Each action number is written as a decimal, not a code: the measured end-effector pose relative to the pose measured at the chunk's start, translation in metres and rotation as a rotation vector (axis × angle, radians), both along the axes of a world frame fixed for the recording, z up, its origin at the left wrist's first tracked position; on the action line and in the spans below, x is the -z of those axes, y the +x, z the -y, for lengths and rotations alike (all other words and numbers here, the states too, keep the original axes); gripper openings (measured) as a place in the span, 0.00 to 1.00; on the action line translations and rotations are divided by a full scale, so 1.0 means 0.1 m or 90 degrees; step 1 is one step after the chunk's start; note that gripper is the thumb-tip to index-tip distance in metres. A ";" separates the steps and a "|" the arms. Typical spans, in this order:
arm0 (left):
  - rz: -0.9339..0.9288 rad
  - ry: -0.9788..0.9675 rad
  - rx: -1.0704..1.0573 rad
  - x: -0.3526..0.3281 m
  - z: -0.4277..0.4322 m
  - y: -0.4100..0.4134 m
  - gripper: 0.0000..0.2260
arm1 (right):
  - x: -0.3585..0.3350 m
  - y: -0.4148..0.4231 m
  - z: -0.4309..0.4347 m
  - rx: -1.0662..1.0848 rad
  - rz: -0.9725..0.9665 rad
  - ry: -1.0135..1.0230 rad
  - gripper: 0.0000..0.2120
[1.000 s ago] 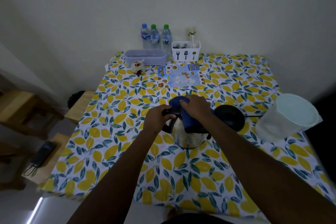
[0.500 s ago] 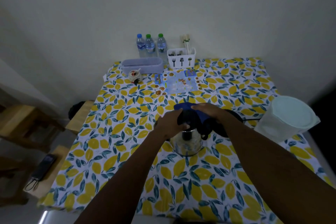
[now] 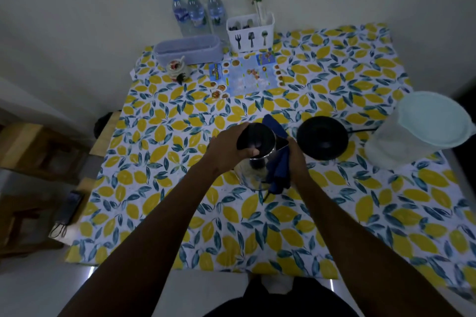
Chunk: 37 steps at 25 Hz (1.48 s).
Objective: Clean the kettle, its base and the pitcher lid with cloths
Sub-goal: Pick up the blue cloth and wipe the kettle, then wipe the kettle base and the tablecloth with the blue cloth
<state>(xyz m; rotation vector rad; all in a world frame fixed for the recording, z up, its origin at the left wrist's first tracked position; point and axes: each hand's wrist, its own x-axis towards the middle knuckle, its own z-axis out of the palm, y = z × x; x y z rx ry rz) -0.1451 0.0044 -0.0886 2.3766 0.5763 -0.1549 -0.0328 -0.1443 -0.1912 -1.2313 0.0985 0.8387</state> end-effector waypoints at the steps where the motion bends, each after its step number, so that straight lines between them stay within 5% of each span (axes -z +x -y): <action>1: -0.003 0.003 -0.003 -0.01 0.01 0.00 0.38 | 0.03 -0.20 0.01 0.030 0.023 0.018 0.15; 8: 0.006 0.005 0.016 -0.04 0.03 -0.01 0.36 | -0.26 -1.40 -0.28 0.118 0.263 -0.286 0.38; 17: 0.082 -0.064 -0.016 0.06 -0.07 -0.18 0.37 | 0.25 -0.88 0.34 0.003 0.439 -0.325 0.29; 23: 0.078 0.024 -0.009 0.25 -0.44 -0.42 0.14 | 0.18 -0.61 0.69 0.019 0.521 -0.419 0.24; 27: 0.139 0.059 -0.047 0.33 -0.37 -0.39 0.14 | 0.18 -0.46 0.71 0.014 0.584 -0.459 0.26; 32: 0.211 0.080 -0.157 0.29 -0.39 -0.24 0.10 | 0.29 -0.30 0.54 -0.110 0.641 -0.565 0.29; 37: 0.189 0.066 -0.180 0.34 -0.52 0.02 0.11 | 0.44 -0.31 0.29 -0.405 0.582 -0.772 0.35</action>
